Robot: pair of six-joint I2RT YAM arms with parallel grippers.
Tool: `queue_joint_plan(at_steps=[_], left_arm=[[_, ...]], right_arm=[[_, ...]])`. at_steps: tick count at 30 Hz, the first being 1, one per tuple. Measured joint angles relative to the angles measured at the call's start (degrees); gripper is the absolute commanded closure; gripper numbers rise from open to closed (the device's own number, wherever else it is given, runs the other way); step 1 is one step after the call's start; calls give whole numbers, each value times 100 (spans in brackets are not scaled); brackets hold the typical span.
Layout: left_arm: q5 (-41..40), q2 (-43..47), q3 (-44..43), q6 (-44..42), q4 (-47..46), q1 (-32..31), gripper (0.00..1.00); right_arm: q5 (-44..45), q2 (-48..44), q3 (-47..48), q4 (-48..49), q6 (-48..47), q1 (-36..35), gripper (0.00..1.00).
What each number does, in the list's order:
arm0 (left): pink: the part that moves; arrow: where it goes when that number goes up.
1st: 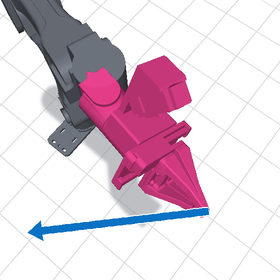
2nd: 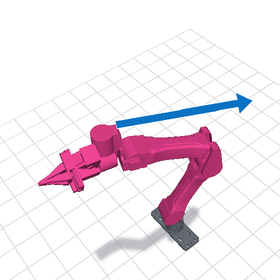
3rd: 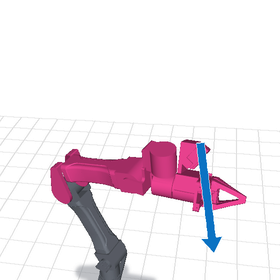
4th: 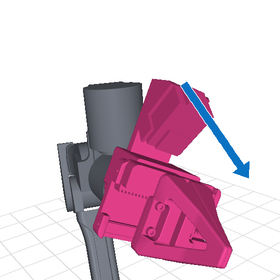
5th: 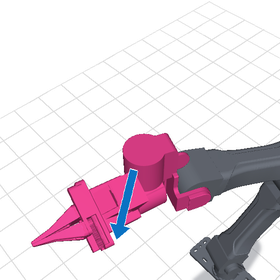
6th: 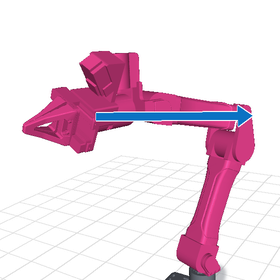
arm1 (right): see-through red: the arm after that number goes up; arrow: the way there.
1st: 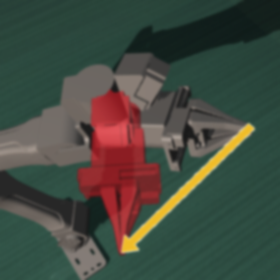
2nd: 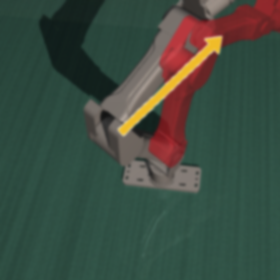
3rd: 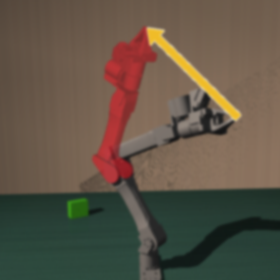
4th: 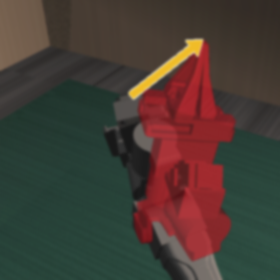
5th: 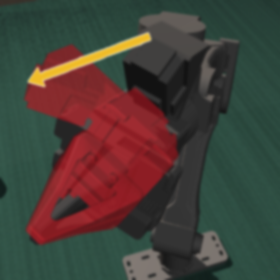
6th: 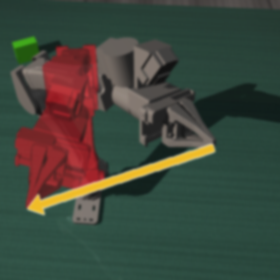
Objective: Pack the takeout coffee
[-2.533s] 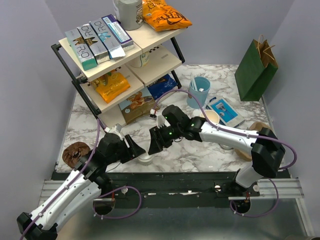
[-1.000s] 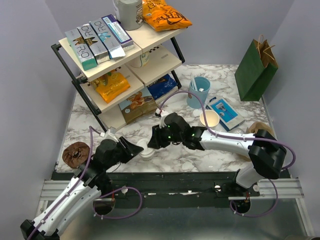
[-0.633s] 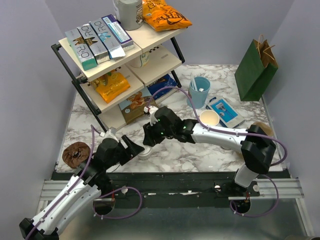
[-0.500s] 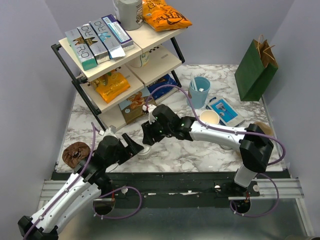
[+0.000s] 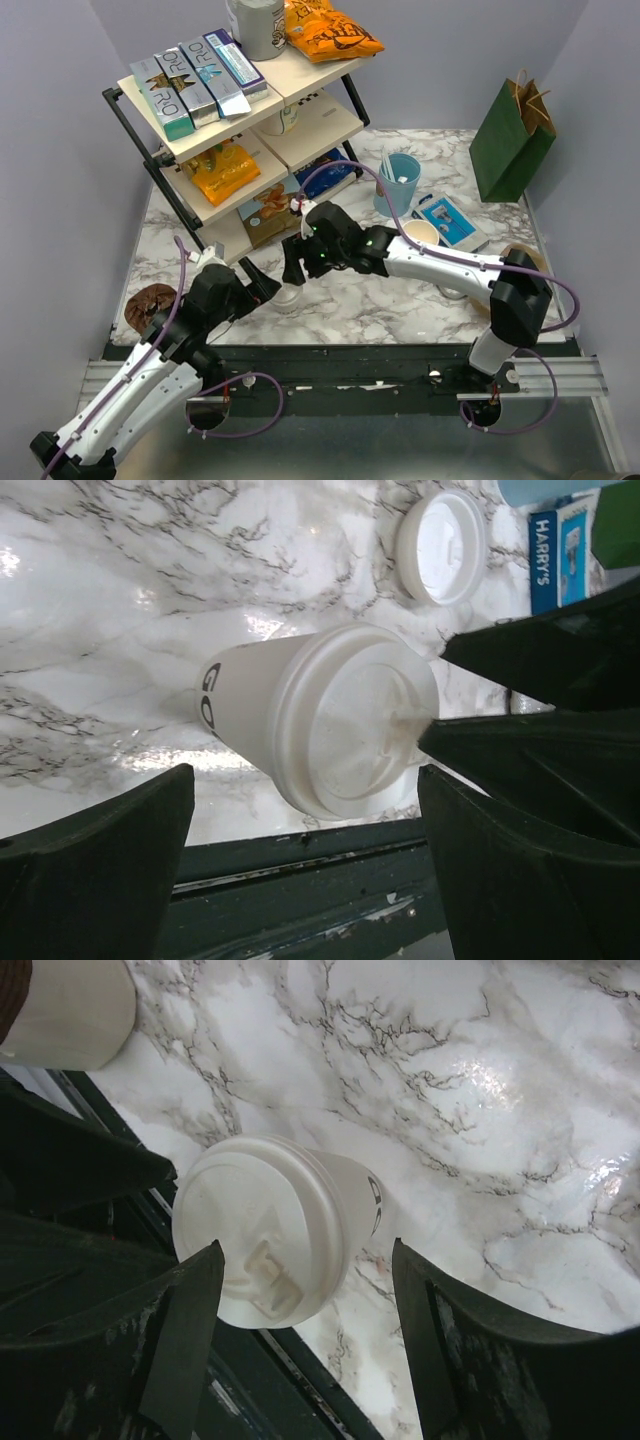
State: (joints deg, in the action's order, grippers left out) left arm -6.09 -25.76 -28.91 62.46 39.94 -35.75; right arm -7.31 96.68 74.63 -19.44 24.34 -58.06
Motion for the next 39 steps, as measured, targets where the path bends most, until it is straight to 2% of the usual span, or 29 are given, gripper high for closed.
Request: queue_joint_plan(at_steps=[7, 14, 21, 26, 29, 30, 36, 39], left_arm=[[-310, -684, -289, 33, -57, 0, 1], [-382, -767, -269, 181, -341, 0, 5], [-361, -706, 157, 361, -511, 2, 19], [-295, -520, 428, 538, -778, 7, 25], [-221, -433, 629, 706, -1016, 15, 33], [-203, -407, 680, 748, -1088, 17, 40], [-170, -240, 870, 925, -1360, 42, 62], [-186, -149, 964, 1008, -1449, 68, 67]], right_arm=[[-114, -378, -697, 391, 763, 0, 23], [-306, -380, -1143, 837, 1329, 0, 25], [-417, -380, -1335, 1143, 1576, 0, 35], [-468, -376, -1510, 1480, 1742, 0, 44], [-540, -361, -1600, 1687, 1766, 9, 51], [-553, -358, -1626, 1742, 1759, 15, 54], [-573, -330, -1753, 2140, 1375, 57, 59], [-584, -308, -1849, 2413, 1088, 81, 59]])
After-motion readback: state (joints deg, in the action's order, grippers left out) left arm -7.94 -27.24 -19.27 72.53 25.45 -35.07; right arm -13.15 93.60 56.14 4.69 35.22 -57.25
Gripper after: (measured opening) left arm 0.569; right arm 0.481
